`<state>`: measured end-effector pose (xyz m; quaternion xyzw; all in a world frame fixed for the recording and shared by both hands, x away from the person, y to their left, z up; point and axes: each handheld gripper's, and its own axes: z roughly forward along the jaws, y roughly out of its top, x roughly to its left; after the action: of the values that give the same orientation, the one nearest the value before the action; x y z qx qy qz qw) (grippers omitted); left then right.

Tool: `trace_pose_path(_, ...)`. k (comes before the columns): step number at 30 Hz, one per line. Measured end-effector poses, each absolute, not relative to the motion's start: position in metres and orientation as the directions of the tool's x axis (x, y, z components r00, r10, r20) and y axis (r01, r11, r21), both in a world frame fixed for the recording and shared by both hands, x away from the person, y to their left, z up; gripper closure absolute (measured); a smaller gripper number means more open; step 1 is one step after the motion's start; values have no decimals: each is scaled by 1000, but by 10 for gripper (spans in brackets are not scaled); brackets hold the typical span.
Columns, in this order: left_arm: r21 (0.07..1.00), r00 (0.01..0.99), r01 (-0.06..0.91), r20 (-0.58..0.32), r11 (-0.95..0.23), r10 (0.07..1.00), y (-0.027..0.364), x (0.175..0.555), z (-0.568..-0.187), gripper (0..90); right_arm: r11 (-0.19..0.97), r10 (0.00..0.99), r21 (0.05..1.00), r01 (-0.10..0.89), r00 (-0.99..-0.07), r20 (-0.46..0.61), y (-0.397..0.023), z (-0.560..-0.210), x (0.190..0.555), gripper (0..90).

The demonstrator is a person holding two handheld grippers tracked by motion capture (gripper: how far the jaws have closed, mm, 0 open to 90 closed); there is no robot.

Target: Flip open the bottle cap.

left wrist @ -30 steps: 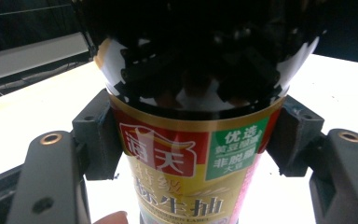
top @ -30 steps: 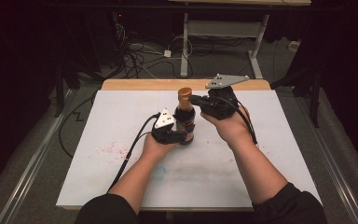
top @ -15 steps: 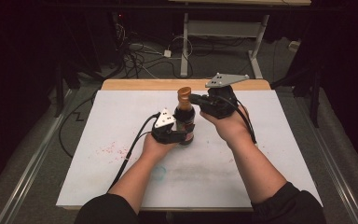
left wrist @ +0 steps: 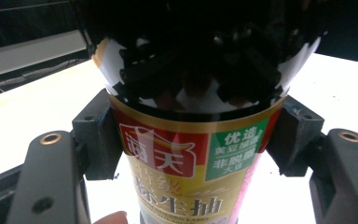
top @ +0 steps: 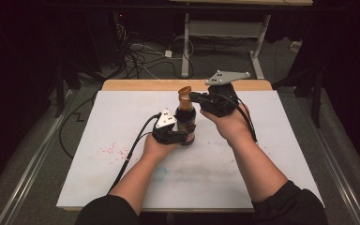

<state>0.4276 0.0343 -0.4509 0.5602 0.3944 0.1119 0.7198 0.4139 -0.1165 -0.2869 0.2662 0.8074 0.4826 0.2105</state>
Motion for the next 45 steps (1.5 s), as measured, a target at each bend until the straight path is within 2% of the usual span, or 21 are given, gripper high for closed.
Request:
trace_pose_path(18, 896, 666, 272, -438, 351, 604, 34, 426, -452, 290, 392, 632, 895, 213, -769, -94, -94, -269, 426, 900)
trace_pose_path(24, 896, 665, 274, -439, 350, 604, 34, 426, -451, 290, 382, 636, 894, 233, -769, -71, -86, -274, 436, 900)
trace_pose_path(35, 893, 661, 276, -444, 355, 604, 34, 426, -451, 288, 372, 640, 907, 197, -762, -97, -109, -265, 419, 900)
trace_pose_path(45, 892, 659, 279, -447, 355, 605, 34, 426, -451, 287, 360, 652, 911, 201, -753, -92, -136, -280, 408, 900)
